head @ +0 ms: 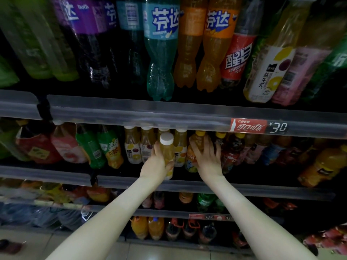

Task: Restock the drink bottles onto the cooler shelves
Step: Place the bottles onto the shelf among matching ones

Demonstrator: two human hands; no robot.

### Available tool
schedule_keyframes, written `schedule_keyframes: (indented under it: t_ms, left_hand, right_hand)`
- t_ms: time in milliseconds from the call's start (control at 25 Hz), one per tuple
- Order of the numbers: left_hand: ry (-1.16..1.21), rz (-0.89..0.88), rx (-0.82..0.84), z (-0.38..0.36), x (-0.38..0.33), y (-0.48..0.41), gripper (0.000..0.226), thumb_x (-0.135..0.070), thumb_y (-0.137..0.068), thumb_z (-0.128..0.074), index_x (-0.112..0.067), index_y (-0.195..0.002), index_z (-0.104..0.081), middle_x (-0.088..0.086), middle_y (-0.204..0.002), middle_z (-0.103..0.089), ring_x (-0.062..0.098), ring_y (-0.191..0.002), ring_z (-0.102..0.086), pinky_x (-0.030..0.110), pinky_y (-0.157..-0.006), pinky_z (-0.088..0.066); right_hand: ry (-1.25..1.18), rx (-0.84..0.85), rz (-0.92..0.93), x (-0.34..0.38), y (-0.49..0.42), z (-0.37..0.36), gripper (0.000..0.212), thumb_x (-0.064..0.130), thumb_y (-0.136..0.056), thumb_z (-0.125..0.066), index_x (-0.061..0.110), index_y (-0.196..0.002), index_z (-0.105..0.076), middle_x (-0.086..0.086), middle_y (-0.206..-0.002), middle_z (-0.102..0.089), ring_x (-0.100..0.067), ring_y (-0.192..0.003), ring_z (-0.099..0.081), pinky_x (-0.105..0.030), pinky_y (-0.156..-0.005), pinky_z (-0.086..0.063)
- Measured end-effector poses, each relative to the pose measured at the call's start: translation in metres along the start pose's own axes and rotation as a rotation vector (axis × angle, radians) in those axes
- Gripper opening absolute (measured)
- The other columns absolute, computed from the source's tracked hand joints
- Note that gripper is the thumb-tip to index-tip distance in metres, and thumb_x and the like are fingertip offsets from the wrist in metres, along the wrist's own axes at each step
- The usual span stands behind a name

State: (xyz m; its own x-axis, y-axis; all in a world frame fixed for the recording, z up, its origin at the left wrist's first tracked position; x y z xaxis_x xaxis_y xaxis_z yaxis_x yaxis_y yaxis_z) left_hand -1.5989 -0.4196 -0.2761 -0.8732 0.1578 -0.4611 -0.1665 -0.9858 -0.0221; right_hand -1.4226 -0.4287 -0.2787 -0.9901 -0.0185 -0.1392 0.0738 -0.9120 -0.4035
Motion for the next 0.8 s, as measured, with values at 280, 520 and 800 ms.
schedule_keyframes:
  t_ms: [280, 520, 800]
  left_hand:
    - [-0.096, -0.643, -0.719, 0.05, -0.04, 0.052, 0.05, -0.016, -0.082, -0.06, -0.006, -0.123, -0.033, 0.02, -0.123, -0.036, 0.04, -0.104, -0.048, 0.043, -0.092, -0.04]
    - [0.035, -0.898, -0.779, 0.123, -0.136, 0.048, 0.039, -0.012, -0.087, -0.058, -0.009, -0.125, -0.047, 0.015, -0.128, -0.041, 0.029, -0.114, -0.044, 0.036, -0.1, -0.035]
    - [0.148, -0.736, -0.501, 0.159, -0.225, -0.009, 0.062, -0.017, -0.086, -0.061, -0.014, -0.143, -0.035, 0.015, -0.138, -0.04, 0.029, -0.123, -0.039, 0.035, -0.102, -0.036]
  right_hand:
    - [-0.082, 0.162, -0.115, 0.004, 0.031, 0.045, 0.109, 0.031, -0.071, -0.079, 0.027, -0.152, -0.005, -0.025, -0.156, -0.012, -0.038, -0.143, -0.01, -0.053, -0.114, -0.001]
    - [-0.626, -0.14, -0.04, -0.018, 0.026, 0.189, 0.026, 0.03, -0.094, -0.048, 0.018, -0.112, -0.062, -0.003, -0.099, -0.067, -0.021, -0.092, -0.064, -0.037, -0.078, -0.052]
    - [-0.443, -0.57, -0.327, -0.107, -0.056, 0.243, 0.081, 0.024, -0.084, -0.068, 0.009, -0.149, -0.022, -0.022, -0.145, -0.035, -0.038, -0.131, -0.034, -0.049, -0.106, -0.031]
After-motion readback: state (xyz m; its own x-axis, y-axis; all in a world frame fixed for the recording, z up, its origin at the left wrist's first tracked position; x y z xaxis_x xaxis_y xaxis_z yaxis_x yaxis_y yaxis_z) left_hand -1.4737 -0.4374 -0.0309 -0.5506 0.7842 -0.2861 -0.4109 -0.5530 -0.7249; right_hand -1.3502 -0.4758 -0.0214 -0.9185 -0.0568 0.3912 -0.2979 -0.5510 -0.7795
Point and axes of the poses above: each hand's wrist, its own y-axis away from the middle knuckle, its own z-axis out of the back of the hand, x = y × z, the point moved 5 cm from there along -y, towards the middle knuckle
